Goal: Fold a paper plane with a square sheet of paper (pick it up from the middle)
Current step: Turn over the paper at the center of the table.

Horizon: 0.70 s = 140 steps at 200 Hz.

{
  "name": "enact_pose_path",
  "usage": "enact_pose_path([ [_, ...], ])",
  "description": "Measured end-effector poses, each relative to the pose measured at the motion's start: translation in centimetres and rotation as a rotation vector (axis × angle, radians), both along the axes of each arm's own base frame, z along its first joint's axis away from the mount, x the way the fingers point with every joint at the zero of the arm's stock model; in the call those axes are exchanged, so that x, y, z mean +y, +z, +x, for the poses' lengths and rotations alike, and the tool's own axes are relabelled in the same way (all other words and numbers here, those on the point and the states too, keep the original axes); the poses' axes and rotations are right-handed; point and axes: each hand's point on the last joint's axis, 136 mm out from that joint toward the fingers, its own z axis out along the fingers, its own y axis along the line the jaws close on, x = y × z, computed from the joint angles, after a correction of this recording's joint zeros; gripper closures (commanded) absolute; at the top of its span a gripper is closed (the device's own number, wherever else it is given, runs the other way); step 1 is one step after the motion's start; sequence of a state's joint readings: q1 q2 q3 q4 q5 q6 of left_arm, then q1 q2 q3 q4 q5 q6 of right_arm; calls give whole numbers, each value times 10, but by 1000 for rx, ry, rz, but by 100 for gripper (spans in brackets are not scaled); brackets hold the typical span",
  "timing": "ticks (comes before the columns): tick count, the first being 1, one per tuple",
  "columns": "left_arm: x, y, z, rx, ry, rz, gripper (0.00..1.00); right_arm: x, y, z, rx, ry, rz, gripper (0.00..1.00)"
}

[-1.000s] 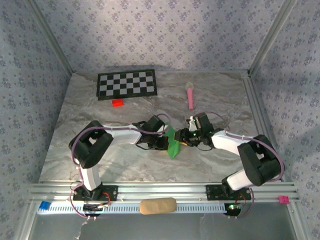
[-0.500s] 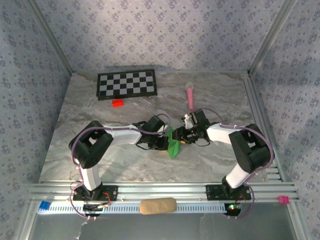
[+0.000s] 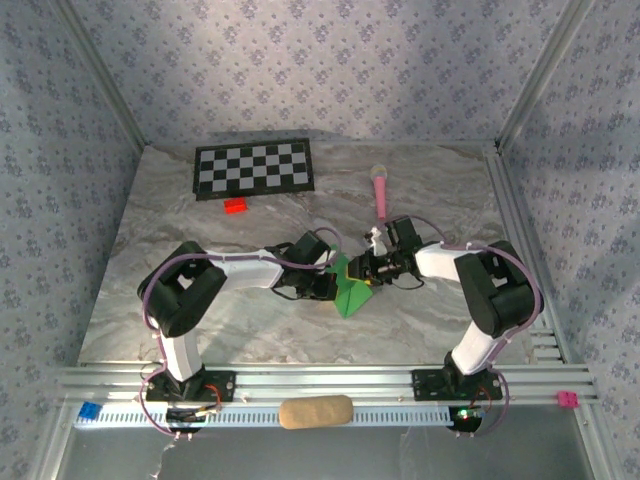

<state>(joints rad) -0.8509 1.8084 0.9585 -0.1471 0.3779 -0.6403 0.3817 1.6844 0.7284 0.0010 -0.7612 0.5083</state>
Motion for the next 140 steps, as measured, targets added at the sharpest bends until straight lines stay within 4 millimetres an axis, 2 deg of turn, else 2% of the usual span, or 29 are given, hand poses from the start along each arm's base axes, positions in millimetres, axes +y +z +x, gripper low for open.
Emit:
enact_pose_path([
  [62, 0, 0, 0, 0, 0, 0, 99, -1, 7, 9, -14, -6, 56, 69],
  [91, 0, 0, 0, 0, 0, 0, 99, 2, 1, 8, 8, 6, 53, 70],
  [140, 0, 0, 0, -1, 0, 0, 98, 2, -4, 6, 33, 9, 48, 81],
])
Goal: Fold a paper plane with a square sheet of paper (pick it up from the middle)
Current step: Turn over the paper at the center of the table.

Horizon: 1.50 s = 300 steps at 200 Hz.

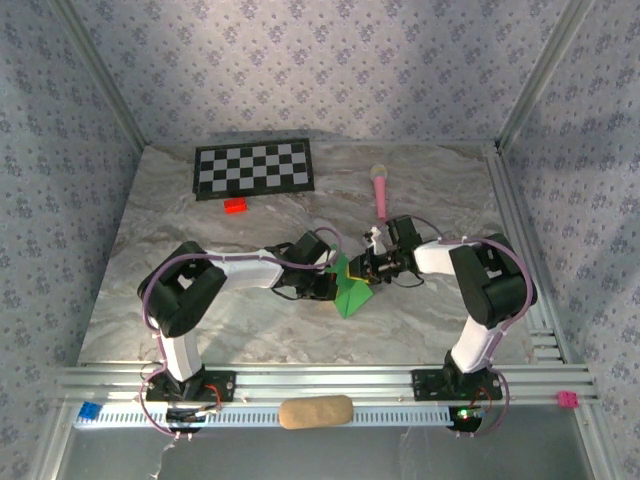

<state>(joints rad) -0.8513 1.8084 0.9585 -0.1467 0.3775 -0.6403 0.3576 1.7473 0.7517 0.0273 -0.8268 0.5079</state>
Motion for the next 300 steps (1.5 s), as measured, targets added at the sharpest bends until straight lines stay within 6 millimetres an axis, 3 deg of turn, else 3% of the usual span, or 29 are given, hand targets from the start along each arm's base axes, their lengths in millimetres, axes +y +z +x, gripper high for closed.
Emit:
enact_pose_path([
  [30, 0, 1, 0, -4, 4, -1, 93, 1, 1, 2, -2, -2, 2, 91],
  [63, 10, 9, 0, -30, 34, 11, 81, 1, 2, 3, -2, -8, 1, 96],
  [106, 16, 62, 12, -171, 86, -57, 76, -4, 33, 9, -108, -49, -21, 98],
  [140, 39, 92, 16, -270, 160, -85, 73, -13, 63, 4, -238, -80, -133, 98],
  [170, 67, 96, 19, -309, 242, -70, 72, -22, 74, -4, -322, -91, -288, 99],
  [208, 94, 104, 18, -354, 328, -70, 62, -40, 83, -13, -410, -109, -490, 99],
  [253, 123, 108, 20, -398, 431, -76, 37, -62, 95, -14, -497, -157, -691, 99],
  [300, 140, 115, 29, -431, 500, -78, 27, -77, 106, -18, -604, -180, -856, 99],
])
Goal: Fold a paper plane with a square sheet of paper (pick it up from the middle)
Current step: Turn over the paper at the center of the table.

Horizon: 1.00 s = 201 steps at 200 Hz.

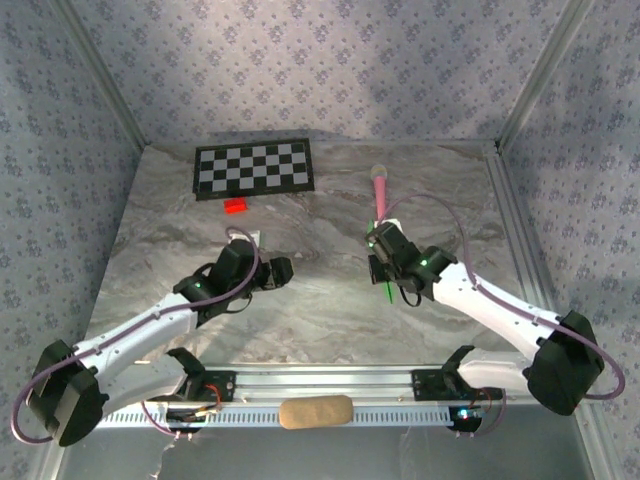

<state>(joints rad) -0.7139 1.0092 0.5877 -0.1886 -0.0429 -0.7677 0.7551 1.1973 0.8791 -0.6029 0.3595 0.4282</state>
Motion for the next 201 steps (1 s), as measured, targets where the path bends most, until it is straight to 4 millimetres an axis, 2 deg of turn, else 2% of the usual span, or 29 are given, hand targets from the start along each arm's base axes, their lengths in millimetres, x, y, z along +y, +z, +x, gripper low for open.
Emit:
enact_pose_path([
  [32, 14, -2, 4, 10, 43, 18, 12, -3, 6, -4, -60, 2, -96, 99],
  [67, 27, 11, 7, -20, 87, -10, 1, -8, 11, -5, -100, -2, -193, 99],
  [98, 38, 15, 9, -30, 122, -20, 0, -5, 6, -1, -102, 1, -277, 100],
  [148, 58, 3, 10, 22, 186, -7, 0, 3, -6, 3, -92, 14, -410, 99],
  [175, 70, 3, 10, 41, 239, -17, 0, 14, -20, 5, -72, 32, -478, 99],
  [201, 80, 12, 8, 18, 284, -46, 0, 29, -42, 7, -30, 70, -566, 99],
])
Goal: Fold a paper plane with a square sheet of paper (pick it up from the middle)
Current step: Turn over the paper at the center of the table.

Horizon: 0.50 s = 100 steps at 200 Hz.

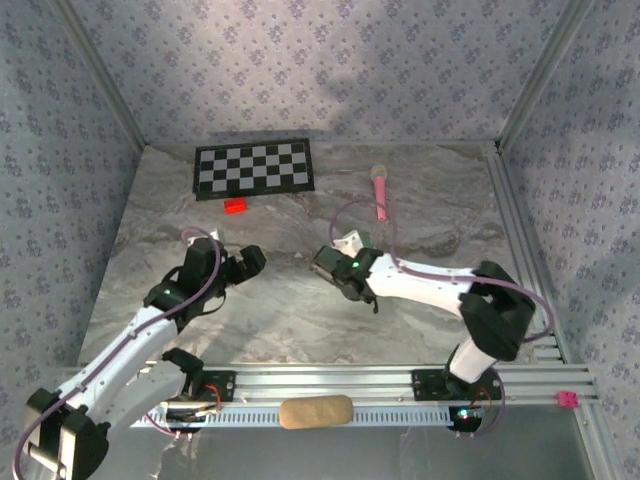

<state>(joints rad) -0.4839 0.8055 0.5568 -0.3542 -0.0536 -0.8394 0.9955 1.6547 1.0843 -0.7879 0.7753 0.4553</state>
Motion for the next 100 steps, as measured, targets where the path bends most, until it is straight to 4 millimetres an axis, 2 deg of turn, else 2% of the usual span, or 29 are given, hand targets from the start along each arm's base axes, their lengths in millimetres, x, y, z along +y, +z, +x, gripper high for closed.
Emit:
enact_pose_path([
  [42, 12, 6, -7, -21, 48, -18, 0, 43, -28, -1, 62, 62, -81, 97],
  [75, 15, 4, -9, -14, 61, -25, 1, 81, -40, -8, 117, 104, 2, 92],
  [100, 14, 3, -10, -8, 59, -33, 2, 99, -50, -12, 182, 110, 98, 86],
])
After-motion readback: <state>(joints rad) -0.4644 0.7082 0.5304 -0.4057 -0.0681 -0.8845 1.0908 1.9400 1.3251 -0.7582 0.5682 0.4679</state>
